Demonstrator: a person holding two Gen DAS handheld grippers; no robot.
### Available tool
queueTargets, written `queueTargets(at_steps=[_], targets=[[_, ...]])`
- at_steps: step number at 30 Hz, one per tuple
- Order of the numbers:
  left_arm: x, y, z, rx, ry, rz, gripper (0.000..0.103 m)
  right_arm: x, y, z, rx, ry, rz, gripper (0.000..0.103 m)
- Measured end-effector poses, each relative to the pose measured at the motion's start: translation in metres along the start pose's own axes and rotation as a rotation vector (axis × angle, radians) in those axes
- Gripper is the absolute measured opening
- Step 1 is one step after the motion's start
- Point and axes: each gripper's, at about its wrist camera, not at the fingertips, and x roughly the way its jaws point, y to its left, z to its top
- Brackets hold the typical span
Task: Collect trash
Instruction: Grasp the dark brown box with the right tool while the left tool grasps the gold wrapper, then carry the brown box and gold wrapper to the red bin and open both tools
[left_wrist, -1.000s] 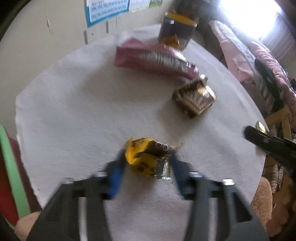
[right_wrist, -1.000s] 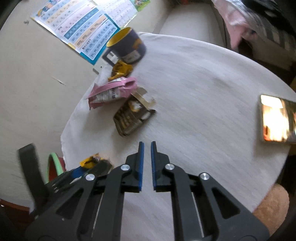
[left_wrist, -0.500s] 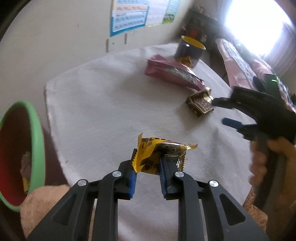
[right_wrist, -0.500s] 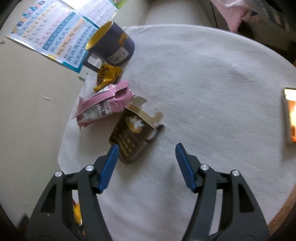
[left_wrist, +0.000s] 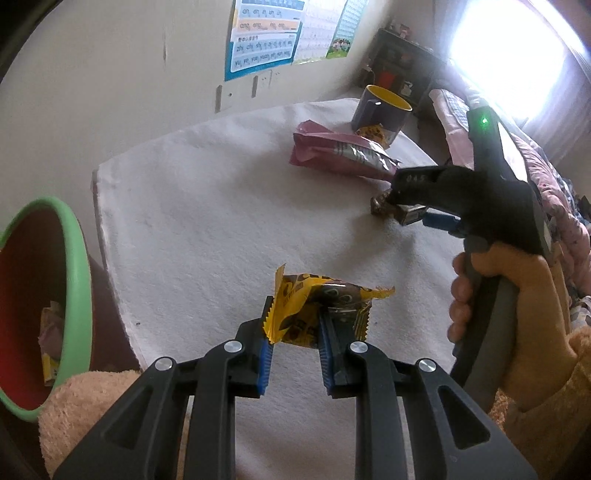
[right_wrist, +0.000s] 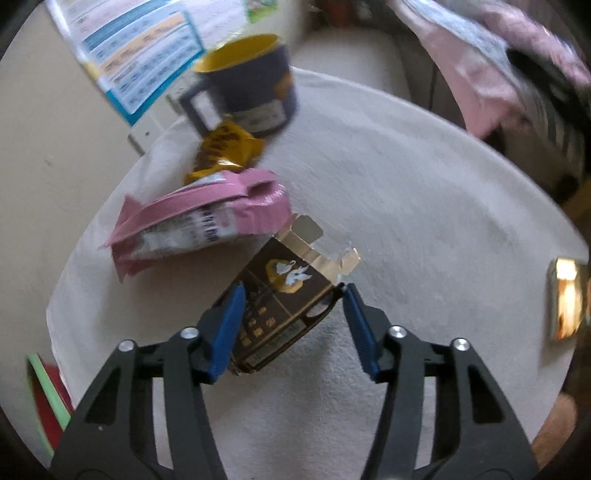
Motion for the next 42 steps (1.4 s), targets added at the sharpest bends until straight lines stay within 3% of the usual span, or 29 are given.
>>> queueTargets(at_steps=[2,8,14,20,24,31,33,35,38,42], targets=[[-0.003,0.001,0.0,-0.001,-0.007,0.002,0.019,-0.01,0.0,0.0,-0.032,-0.026,0.016,0.036],[-0.008,-0.002,0.001,0.014,-0.034,0.011,0.019,-0.024,-0.014,-0.001,-0.052,-0.024,0.11,0.024],[-0.009,0.0,0.001,0.008,-0.04,0.017,0.019,-0.055,-0.025,-0.02,-0.07,0.015,0.236,0.02],[-0.026,-0.009,0.003,0.043,-0.073,0.04,0.019,-0.071,-0.042,-0.045,-0.144,0.146,0.319,0.02],[-0.036,-0.01,0.004,0.041,-0.087,0.047,0.019,-0.064,-0.032,-0.052,-0.238,0.178,0.256,0.021],[-0.027,-0.008,-0.001,0.03,-0.052,0.06,0.019,-0.041,-0.016,-0.034,-0.227,0.139,0.172,0.031],[-0.026,-0.008,-0.002,0.034,-0.049,0.065,0.019,-0.031,-0.007,-0.032,-0.233,0.14,0.144,0.035],[-0.024,-0.007,-0.003,0.031,-0.044,0.067,0.019,-0.018,-0.002,-0.033,-0.227,0.158,0.127,0.048],[-0.021,-0.005,-0.005,0.022,-0.031,0.07,0.019,-0.004,0.004,-0.038,-0.204,0.177,0.136,0.054],[-0.018,-0.004,-0.006,0.021,-0.025,0.075,0.019,-0.005,0.018,-0.049,-0.268,0.138,0.084,0.051]])
